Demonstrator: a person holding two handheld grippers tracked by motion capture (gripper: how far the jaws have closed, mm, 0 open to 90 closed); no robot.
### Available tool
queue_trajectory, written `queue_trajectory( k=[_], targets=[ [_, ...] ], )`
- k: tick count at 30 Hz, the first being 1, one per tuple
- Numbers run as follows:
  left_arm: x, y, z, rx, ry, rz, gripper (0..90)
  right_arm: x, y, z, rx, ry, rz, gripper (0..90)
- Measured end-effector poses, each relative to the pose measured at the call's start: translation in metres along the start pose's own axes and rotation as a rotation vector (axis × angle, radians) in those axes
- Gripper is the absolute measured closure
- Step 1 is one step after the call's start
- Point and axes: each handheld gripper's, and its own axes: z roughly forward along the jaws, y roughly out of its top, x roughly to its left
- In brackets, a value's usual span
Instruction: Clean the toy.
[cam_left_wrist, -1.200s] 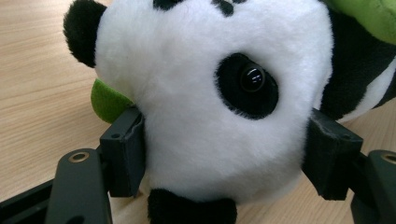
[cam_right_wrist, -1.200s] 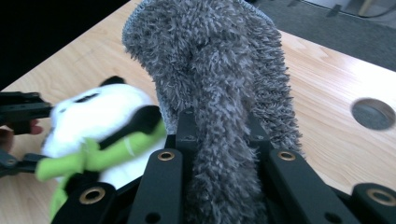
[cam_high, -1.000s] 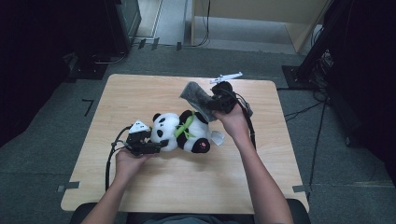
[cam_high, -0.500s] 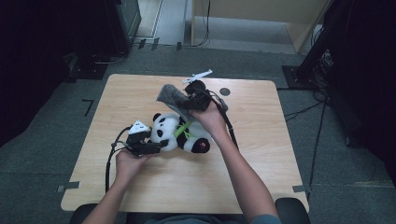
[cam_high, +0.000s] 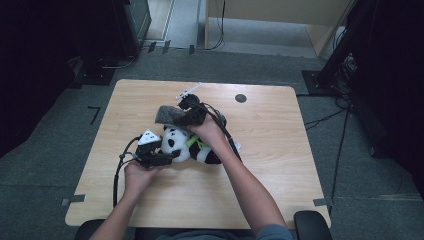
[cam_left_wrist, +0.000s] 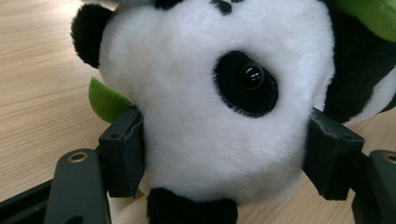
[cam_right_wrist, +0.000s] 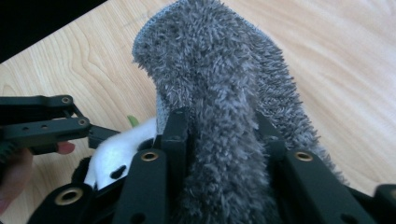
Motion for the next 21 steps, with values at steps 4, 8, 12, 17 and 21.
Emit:
queue_trajectory(
  k=[4, 8, 12, 17, 21],
  targets=[
    [-0.001, 0.001, 0.001, 0.0, 0.013, -0.009, 28.5, -0.007, -0.004, 0.0, -0.001, 0.006, 0.036, 72.9],
    [-0.001, 0.002, 0.001, 0.003, 0.017, -0.016, 33.2, -0.01, -0.005, -0.004, 0.024, -0.034, 0.047, 73.5],
    [-0.001, 0.002, 0.001, 0.007, 0.012, -0.024, 34.7, -0.02, -0.01, -0.013, 0.064, -0.082, 0.056, 74.5],
    [-0.001, 0.002, 0.001, 0.01, 0.01, -0.022, 34.9, -0.03, -0.014, -0.024, 0.078, -0.115, 0.045, 74.3],
    [0.0, 0.002, 0.001, 0.013, 0.007, -0.022, 34.7, -0.045, -0.019, -0.041, 0.068, -0.154, 0.081, 75.0]
  ],
)
